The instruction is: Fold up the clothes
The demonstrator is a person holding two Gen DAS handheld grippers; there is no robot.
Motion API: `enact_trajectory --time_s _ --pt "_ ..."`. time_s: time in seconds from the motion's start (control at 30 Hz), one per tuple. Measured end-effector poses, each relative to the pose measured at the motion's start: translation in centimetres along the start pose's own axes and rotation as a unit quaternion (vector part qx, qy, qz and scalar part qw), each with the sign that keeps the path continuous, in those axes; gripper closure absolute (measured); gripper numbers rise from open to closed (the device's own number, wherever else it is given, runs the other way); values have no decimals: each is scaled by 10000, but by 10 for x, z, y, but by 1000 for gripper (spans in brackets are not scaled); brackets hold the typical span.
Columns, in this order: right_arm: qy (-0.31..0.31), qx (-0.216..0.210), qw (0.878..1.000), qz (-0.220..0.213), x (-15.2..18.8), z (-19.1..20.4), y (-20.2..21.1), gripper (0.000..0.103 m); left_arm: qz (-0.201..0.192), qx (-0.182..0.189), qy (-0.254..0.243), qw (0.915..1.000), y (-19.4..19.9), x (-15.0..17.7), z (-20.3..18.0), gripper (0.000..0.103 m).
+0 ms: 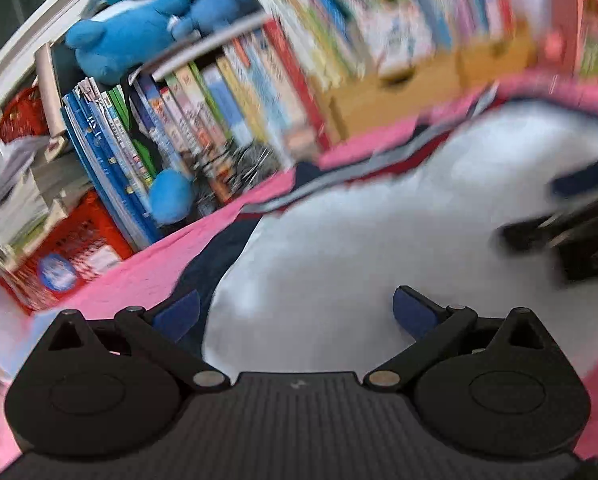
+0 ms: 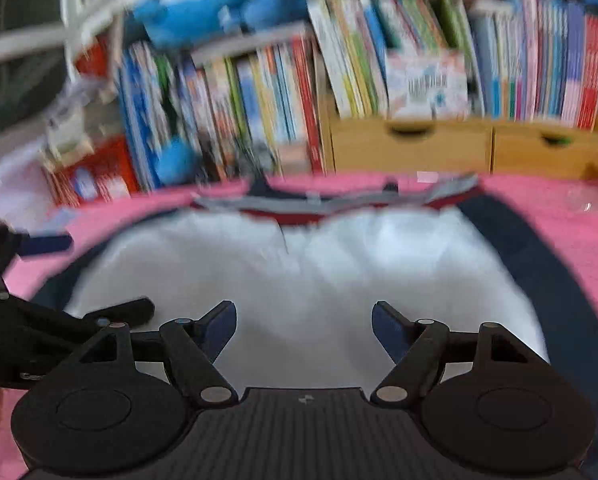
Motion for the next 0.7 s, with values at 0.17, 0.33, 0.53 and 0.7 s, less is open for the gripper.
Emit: enact_trajectory --time_s 0.17,0.33,0.53,0.7 --pt "4 598 9982 -67 8 -46 16 38 31 35 314 9995 2 16 41 0" --pt "-201 1479 9888 -16 17 -99 31 26 188 -521 137 9984 6 26 69 0" --pt "-818 1802 9800 -208 22 -126 55 30 679 -768 319 9942 18 32 114 0" --pt "-481 472 9942 -837 -12 -74 66 35 -127 168 749 9970 35 -37 85 1"
Point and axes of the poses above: each gripper's, at about its wrist camera, not at the fingertips, and y roughly against the way its jaws point, z to its left, x to its underside, the point moved 2 cm from there along -y, roughly the way its jaws point, and after that the axes turned 3 degrees about -x, right-handed, at the moved point
